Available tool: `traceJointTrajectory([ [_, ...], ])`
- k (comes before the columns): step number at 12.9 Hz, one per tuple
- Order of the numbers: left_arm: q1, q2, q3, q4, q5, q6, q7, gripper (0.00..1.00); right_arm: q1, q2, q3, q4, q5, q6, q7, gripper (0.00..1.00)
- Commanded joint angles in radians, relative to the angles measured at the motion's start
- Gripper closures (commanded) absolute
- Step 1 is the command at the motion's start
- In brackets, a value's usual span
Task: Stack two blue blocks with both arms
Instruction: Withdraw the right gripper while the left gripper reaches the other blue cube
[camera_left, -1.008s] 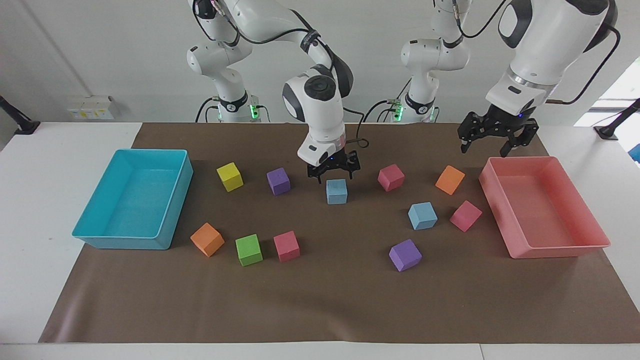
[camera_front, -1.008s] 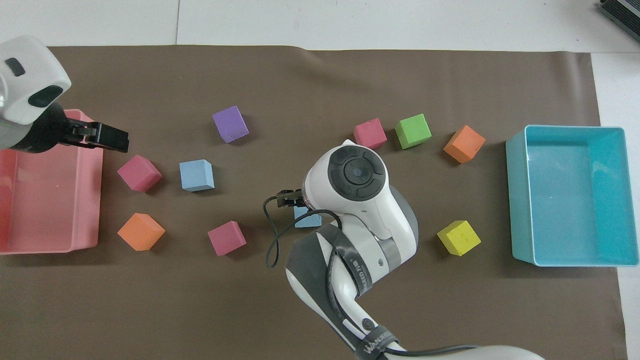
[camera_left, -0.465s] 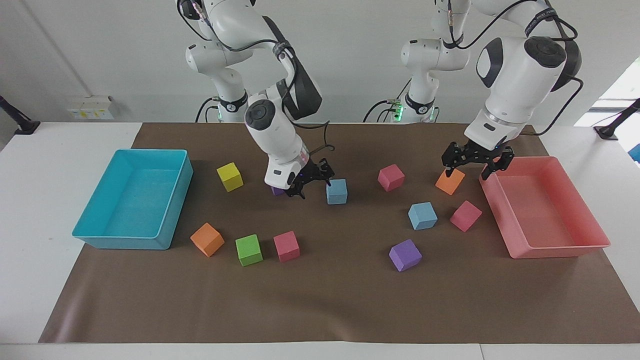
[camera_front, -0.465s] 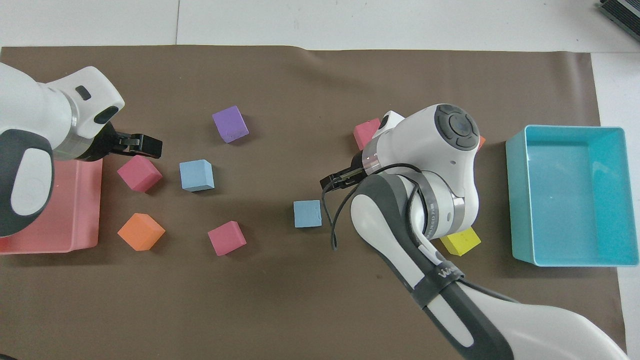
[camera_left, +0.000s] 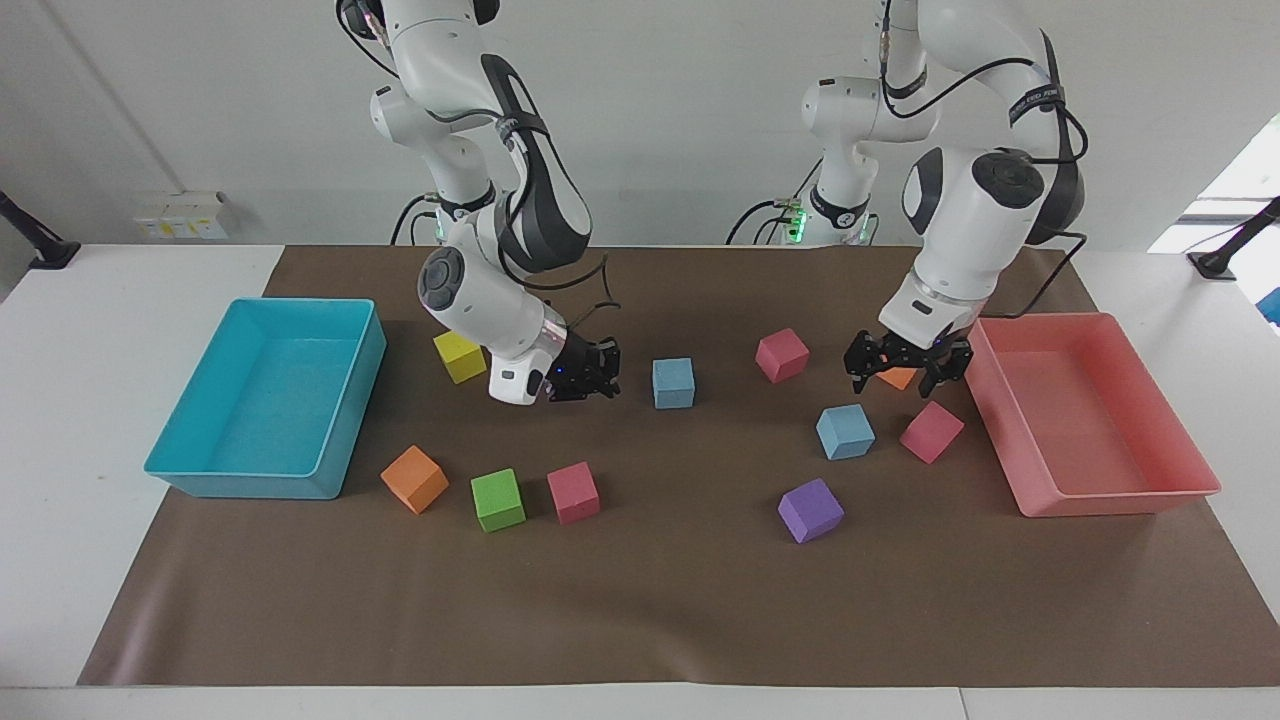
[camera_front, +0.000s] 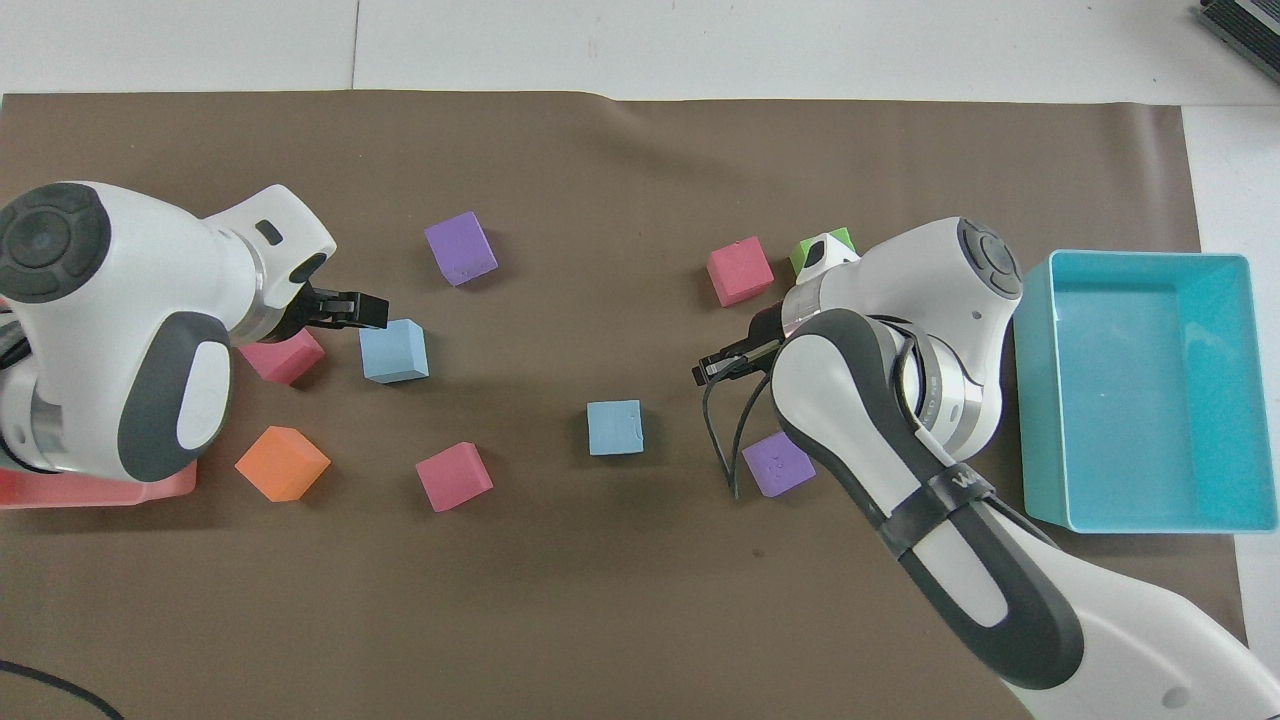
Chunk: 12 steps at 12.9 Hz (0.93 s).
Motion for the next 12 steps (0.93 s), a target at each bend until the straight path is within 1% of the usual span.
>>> traceJointTrajectory([
  [1, -0.015, 0.058, 0.011, -0.008, 0.026, 0.071, -0.020, 0.00, -0.031, -0.012, 0.011, -0.060, 0.076, 0.003, -0.086, 1.00],
  [3, -0.015, 0.094, 0.011, -0.016, 0.026, 0.106, -0.020, 0.00, -0.031, 0.010, 0.011, -0.090, 0.170, 0.006, -0.159, 1.00],
  [6, -0.029, 0.102, 0.011, -0.065, 0.026, 0.184, -0.022, 0.00, -0.022, 0.020, 0.011, -0.114, 0.220, 0.010, -0.172, 1.00],
  [8, -0.051, 0.132, 0.013, -0.065, 0.026, 0.212, -0.080, 0.00, -0.017, 0.039, 0.011, -0.137, 0.276, 0.021, -0.216, 1.00],
  [9, -0.058, 0.141, 0.013, -0.068, 0.026, 0.225, -0.107, 0.00, -0.016, 0.049, 0.011, -0.142, 0.285, 0.039, -0.252, 1.00],
  [12, -0.053, 0.146, 0.014, -0.087, 0.026, 0.230, -0.112, 0.00, -0.014, 0.047, 0.011, -0.157, 0.285, 0.046, -0.316, 1.00],
])
